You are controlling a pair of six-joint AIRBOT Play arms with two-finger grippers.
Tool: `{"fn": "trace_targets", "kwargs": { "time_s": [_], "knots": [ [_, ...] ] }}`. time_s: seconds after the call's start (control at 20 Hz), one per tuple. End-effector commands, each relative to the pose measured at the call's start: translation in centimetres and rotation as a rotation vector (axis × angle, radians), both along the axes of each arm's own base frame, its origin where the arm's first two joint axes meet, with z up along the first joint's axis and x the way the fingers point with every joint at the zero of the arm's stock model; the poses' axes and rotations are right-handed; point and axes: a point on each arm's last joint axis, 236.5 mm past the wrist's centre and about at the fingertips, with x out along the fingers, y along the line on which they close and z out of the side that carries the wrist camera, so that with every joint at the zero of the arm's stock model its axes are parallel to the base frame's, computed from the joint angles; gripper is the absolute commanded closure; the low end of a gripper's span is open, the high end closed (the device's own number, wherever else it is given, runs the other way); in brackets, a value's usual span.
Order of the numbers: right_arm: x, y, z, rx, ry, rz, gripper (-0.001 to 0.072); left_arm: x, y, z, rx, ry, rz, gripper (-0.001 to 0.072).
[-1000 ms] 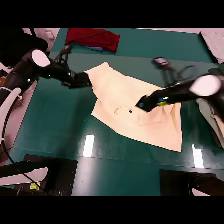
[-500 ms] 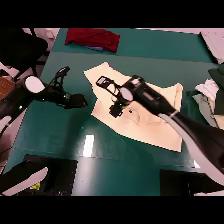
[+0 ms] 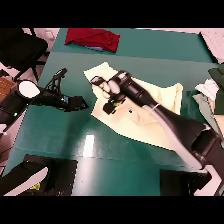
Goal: Fold the shirts.
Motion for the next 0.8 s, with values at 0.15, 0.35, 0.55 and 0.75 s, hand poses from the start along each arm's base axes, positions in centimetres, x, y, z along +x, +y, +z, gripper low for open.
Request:
{"fn": "trace_targets", "kwargs": {
  "time_s": [0.15, 0.35, 0.55, 0.75],
  "knots": [
    [0.0, -8.5, 5.6, 0.317, 0.114, -0.417, 0.0212, 0.1, -3.3, 2.3, -0.126, -0.08, -0.09, 0.0208],
    [-3.6, -12.9, 3.0, 0.37, 0.194, -0.572, 0.0212, 0.5, -5.7, 3.2, -0.151, -0.142, -0.109, 0.0208],
    [-6.0, -15.4, 2.7, 0.376, 0.226, -0.627, 0.0211, 0.5, -5.8, 2.9, -0.133, -0.145, -0.106, 0.0209],
    [-8.3, -19.2, 2.6, 0.442, 0.258, -0.792, 0.0212, -0.1, -5.8, 2.6, -0.129, -0.112, -0.11, 0.0209]
  ]
}}
